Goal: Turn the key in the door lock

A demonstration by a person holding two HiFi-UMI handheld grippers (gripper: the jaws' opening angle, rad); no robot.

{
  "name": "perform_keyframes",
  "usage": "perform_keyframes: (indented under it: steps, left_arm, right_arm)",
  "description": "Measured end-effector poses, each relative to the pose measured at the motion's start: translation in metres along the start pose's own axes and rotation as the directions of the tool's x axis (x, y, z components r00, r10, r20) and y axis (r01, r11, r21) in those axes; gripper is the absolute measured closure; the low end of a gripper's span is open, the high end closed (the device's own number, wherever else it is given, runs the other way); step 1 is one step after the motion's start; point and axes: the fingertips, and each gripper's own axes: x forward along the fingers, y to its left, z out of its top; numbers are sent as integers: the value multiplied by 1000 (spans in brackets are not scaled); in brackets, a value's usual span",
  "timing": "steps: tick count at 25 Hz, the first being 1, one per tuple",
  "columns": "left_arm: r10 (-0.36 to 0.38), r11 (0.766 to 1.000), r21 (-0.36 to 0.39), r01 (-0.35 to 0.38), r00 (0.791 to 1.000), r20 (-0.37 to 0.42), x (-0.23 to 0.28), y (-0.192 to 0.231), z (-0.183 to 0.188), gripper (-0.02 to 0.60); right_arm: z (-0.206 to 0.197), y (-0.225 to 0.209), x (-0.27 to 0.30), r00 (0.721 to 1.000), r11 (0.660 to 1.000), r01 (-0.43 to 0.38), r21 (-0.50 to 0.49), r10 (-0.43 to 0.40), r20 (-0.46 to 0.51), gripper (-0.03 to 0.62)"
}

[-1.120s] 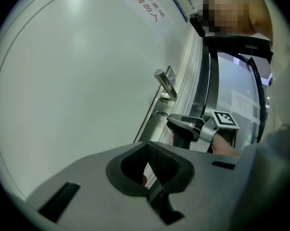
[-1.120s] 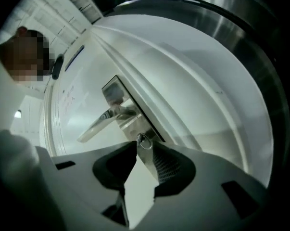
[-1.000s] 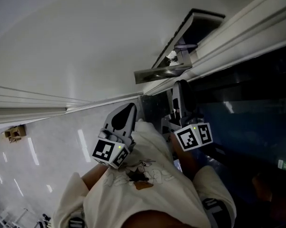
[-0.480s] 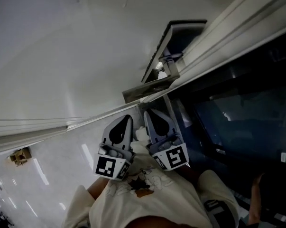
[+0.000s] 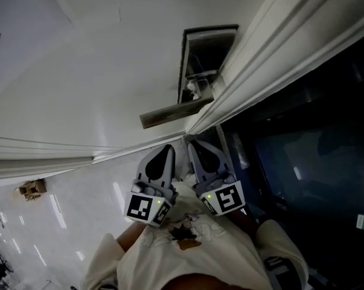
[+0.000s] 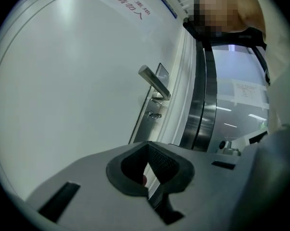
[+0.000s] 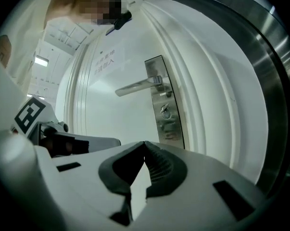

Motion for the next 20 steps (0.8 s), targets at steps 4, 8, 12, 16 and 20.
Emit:
perform_keyframes:
  steps: [4, 8, 12, 16, 20]
  left_arm:
    - [4, 1000, 3, -4, 999, -33, 8, -36, -12, 577]
    - [13, 1000, 12, -13, 998, -61, 10, -66, -19, 577]
    - [20, 1000, 13, -19, 996, -86, 6, -99, -38, 577]
    - [45, 999, 8, -44, 994, -95, -3, -115, -49, 577]
    - [51, 999, 16, -50, 995, -89, -9, -123, -44, 577]
  right_arm:
    - [5, -18, -25, 1000, 1000, -14, 14, 14, -1, 587]
    - [9, -37, -53, 1000, 998, 2, 56, -2, -2, 587]
    - [10, -55, -80, 1000, 998, 12, 61, -13, 18, 586]
    - [3, -66, -98, 1000, 995, 18, 101, -18, -2, 586]
    - [5, -66, -115, 999, 993, 37, 114, -36, -9, 586]
